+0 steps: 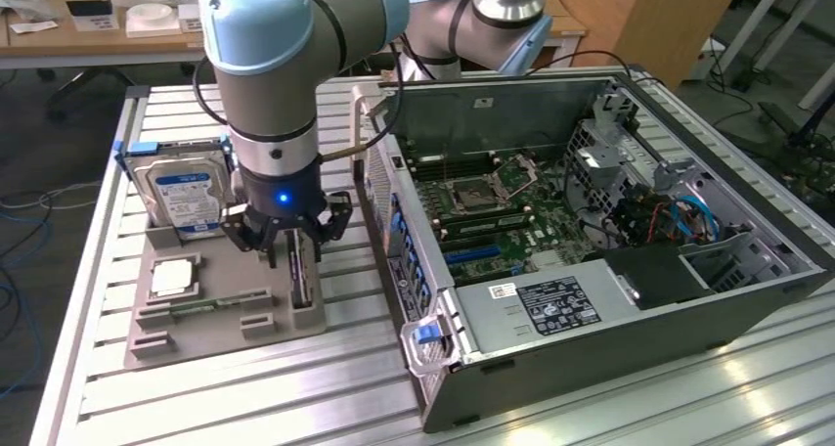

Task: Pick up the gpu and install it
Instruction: 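Pick up the gpu and move the gpu toward the slot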

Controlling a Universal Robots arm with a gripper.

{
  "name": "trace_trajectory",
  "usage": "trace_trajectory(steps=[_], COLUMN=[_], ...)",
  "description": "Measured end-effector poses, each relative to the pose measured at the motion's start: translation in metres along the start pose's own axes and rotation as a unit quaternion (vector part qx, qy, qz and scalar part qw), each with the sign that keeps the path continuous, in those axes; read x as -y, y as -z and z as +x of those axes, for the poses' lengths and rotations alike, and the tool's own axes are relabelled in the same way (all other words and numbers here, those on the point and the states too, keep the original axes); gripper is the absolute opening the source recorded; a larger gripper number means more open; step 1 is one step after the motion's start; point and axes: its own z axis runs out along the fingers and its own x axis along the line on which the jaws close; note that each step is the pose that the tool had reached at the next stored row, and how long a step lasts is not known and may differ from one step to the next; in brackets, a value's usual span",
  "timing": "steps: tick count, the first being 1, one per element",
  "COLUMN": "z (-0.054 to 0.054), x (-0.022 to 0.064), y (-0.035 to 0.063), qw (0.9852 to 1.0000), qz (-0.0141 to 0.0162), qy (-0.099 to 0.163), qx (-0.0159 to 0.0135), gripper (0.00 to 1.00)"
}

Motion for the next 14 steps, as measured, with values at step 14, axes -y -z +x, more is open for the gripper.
trace_trajectory(steps=[14], z=[0.0000], x=[0.0000], y=[-0.0002], qw=[1.0000], qz=[-0.0001], qy=[0.000], qx=[0.0000], gripper=[0.43])
